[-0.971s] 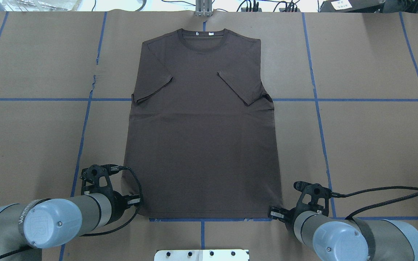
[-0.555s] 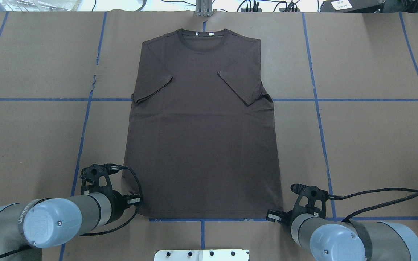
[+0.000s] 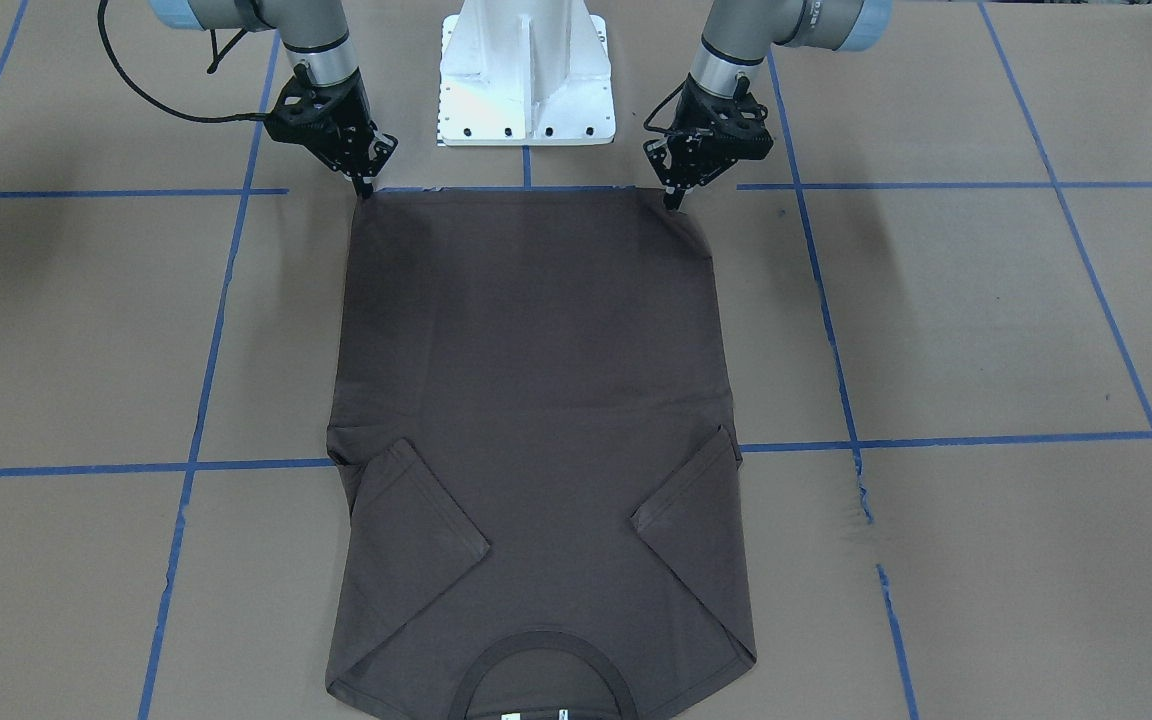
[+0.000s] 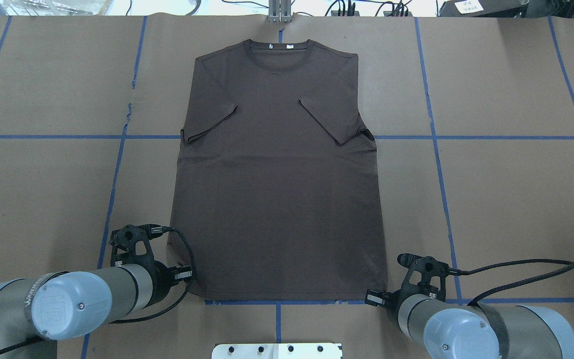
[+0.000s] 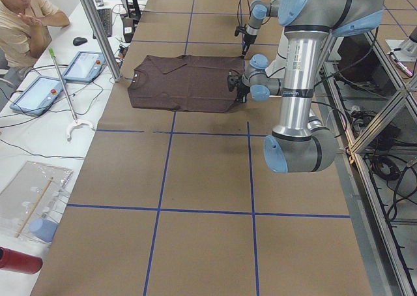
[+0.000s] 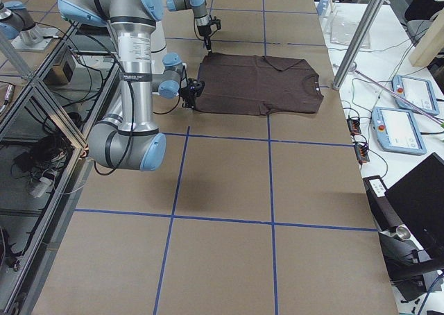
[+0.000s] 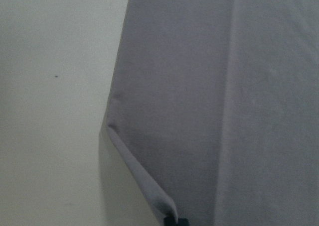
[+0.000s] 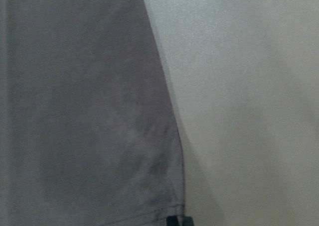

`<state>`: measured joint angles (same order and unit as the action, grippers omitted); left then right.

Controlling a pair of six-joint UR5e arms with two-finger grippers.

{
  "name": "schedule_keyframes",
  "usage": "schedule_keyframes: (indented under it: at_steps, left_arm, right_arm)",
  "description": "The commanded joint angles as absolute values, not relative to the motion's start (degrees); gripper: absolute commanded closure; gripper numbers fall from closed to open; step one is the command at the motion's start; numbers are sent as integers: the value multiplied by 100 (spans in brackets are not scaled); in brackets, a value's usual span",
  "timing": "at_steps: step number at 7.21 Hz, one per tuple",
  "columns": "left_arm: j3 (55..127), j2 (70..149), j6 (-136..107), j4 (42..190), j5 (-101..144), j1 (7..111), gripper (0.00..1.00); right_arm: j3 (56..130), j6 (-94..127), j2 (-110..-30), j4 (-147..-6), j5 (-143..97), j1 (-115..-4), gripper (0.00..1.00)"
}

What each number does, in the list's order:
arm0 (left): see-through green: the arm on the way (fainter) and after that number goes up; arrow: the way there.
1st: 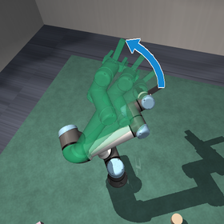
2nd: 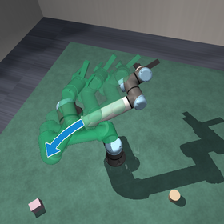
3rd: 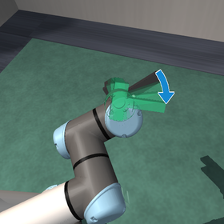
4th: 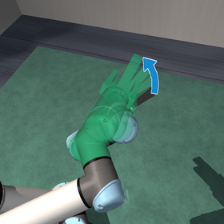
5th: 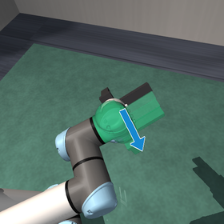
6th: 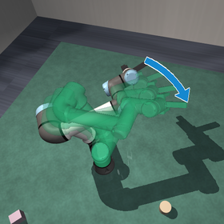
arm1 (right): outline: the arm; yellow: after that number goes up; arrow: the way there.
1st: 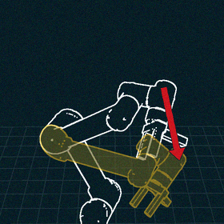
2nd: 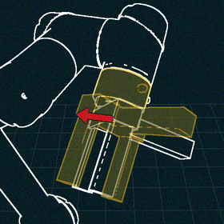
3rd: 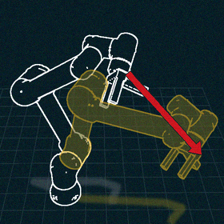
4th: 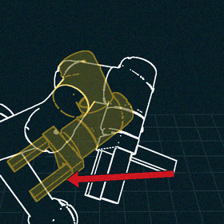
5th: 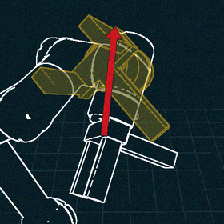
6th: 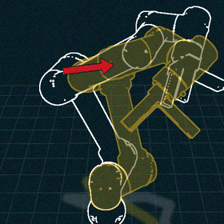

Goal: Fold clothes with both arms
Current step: 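Grasp both hem corners with the left and right grippers, then lift the hem with both grippers and fold it toward the collar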

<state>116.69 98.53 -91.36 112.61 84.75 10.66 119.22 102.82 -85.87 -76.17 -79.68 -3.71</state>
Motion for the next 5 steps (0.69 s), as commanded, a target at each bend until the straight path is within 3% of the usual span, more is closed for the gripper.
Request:
schedule_keyframes:
  at_steps: [1,3,4,5]
  left_arm:
    - [12029,9835,-9071,11024,8534,1168,100]
    - [13614,10035,-8816,8889,9040,1195,100]
    - [14458,10333,-8815,7789,9314,1221,100]
    - [14815,10710,-8815,7056,9682,1561,100]
  right_arm:
    - [12398,10240,-8613,-7968,-8059,-544,100]
    - [14141,10239,-8613,-9764,-8400,-545,100]
    - [14933,10239,-8352,-10696,-8663,-510,100]
    - [15376,10239,-7819,-11610,-8979,-710,100]
